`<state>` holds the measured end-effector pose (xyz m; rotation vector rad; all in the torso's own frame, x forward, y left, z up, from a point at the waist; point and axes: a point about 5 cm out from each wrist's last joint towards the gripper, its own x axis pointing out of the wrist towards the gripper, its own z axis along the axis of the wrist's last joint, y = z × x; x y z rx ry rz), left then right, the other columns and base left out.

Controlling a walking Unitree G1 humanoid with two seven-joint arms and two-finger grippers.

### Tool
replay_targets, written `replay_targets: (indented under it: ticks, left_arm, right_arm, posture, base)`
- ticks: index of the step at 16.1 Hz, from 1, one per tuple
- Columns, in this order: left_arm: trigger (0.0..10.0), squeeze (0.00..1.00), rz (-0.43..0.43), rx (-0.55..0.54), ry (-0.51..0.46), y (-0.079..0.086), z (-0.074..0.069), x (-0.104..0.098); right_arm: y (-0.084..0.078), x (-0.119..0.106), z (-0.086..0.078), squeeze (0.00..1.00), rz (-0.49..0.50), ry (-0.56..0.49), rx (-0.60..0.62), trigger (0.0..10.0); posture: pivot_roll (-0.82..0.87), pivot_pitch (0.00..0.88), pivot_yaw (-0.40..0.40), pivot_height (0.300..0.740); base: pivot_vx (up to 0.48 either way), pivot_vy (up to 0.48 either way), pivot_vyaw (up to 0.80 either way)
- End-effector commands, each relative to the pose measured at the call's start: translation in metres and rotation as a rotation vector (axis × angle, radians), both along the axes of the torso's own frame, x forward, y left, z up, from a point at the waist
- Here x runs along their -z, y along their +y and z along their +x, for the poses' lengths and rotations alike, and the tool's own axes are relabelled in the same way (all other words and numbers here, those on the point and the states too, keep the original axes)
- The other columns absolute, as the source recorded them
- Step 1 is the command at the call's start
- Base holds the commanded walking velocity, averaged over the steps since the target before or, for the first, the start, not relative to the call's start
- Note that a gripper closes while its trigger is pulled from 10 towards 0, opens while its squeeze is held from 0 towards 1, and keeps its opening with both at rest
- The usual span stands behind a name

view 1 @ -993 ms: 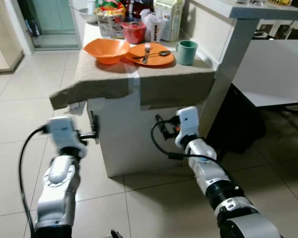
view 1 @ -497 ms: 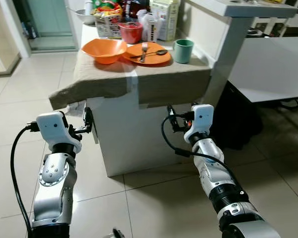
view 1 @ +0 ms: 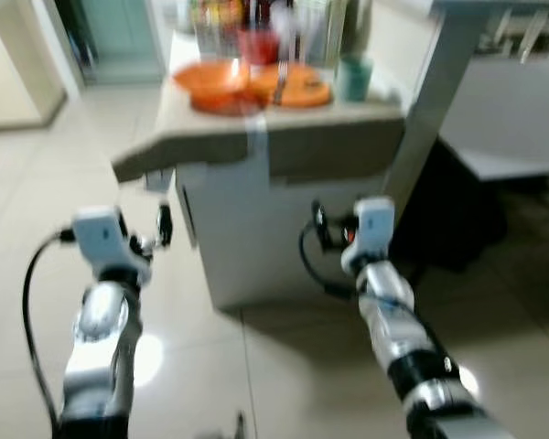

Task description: Setting the table

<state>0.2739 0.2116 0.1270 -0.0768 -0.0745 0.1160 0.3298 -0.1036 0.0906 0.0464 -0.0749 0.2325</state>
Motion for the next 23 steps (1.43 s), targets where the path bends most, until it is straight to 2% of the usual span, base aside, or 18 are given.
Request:
replay_targets:
  ticks: [1, 6, 8, 11, 14, 19, 23]
  left_arm:
    - [10.0, 0.00, 0.002, 0.005, 0.006, -0.001, 0.002, 0.000]
    - [10.0, 0.00, 0.017, 0.036, 0.027, -0.005, 0.004, 0.002]
    - [10.0, 0.00, 0.041, 0.039, 0.006, -0.006, 0.006, -0.003]
    - [10.0, 0.00, 0.056, 0.049, -0.031, -0.009, 0.010, -0.016]
    - [10.0, 0.00, 0.077, 0.068, -0.021, -0.012, 0.011, -0.015]
    - [10.0, 0.00, 0.066, 0.042, -0.025, -0.011, 0.011, -0.015]
    - [10.0, 0.00, 0.073, 0.052, -0.027, -0.015, 0.011, -0.015]
  right_arm:
    - [-0.001, -0.006, 0.003, 0.00, 0.004, -0.013, -0.002, 10.0]
    - [0.005, -0.007, 0.004, 0.00, 0.000, -0.005, -0.032, 10.0]
    - [0.004, -0.008, 0.005, 0.00, -0.018, -0.024, -0.027, 10.0]
    - [-0.001, -0.021, 0.010, 0.00, -0.042, -0.087, 0.015, 10.0]
    - [-0.008, -0.024, 0.016, 0.00, -0.022, -0.062, 0.063, 10.0]
    - [0.005, -0.017, 0.009, 0.00, -0.076, -0.070, -0.002, 10.0]
    - [0.005, -0.018, 0.011, 0.00, -0.075, -0.069, -0.006, 10.0]
  posture:
    - [-0.01, 0.000, 0.017, 0.740]
    - [-0.01, 0.000, 0.021, 0.740]
    - [-0.01, 0.000, 0.018, 0.740]
    - [-0.01, 0.000, 0.014, 0.740]
    - [-0.01, 0.000, 0.016, 0.740]
    - [0.00, 0.000, 0.017, 0.740]
    - [0.00, 0.000, 0.016, 0.740]
  base:
    - [0.000, 0.000, 0.00]
    - [0.000, 0.000, 0.00]
    - [0.000, 0.000, 0.00]
    - [0.437, 0.000, 0.00]
    - [0.456, 0.000, 0.00]
    - [0.454, 0.000, 0.00]
    - [0.442, 0.000, 0.00]
